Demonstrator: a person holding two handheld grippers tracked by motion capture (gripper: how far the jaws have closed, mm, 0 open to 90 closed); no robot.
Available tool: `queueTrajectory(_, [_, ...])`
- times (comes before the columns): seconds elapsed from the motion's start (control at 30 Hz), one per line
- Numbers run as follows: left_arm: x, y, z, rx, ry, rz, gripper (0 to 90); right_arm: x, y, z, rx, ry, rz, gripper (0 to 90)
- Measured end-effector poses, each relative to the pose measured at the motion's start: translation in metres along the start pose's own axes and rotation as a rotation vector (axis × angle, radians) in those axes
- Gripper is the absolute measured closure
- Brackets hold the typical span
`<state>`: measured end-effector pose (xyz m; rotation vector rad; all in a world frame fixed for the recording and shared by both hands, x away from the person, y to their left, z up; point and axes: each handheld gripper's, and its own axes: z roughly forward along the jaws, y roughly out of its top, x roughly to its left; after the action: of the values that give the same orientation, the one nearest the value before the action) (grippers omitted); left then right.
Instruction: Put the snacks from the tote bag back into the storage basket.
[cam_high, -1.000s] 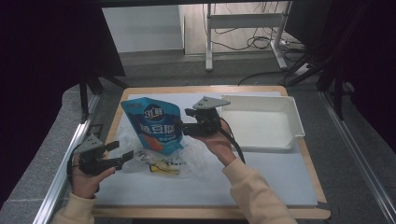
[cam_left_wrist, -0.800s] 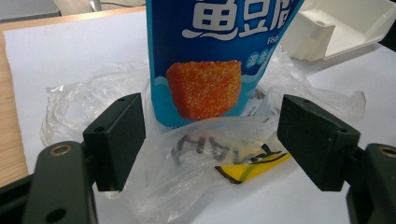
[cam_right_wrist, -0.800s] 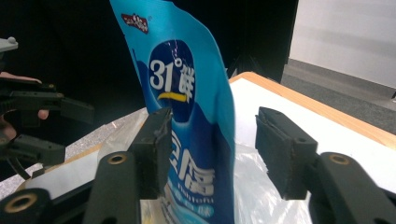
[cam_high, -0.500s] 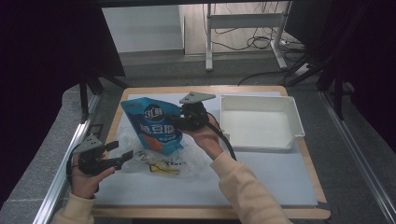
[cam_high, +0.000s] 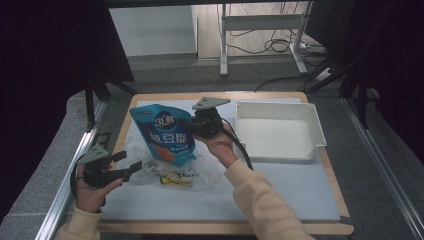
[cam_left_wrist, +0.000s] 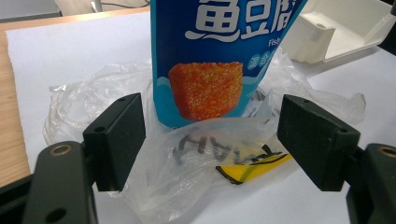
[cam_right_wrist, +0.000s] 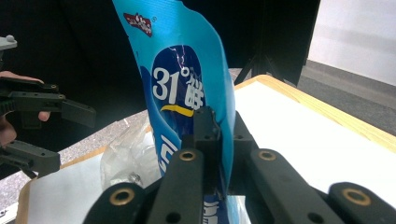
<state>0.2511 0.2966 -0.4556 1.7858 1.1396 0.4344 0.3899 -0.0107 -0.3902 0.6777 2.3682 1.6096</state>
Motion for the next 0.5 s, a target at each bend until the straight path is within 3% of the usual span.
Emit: queueTrajectory(0.5, [0.0006, -0.0015, 0.0025, 0.012, 0.001, -0.001, 24.0, 0.0051, -0.0020, 0.0017, -0.035, -0.006, 0.017, 88.6])
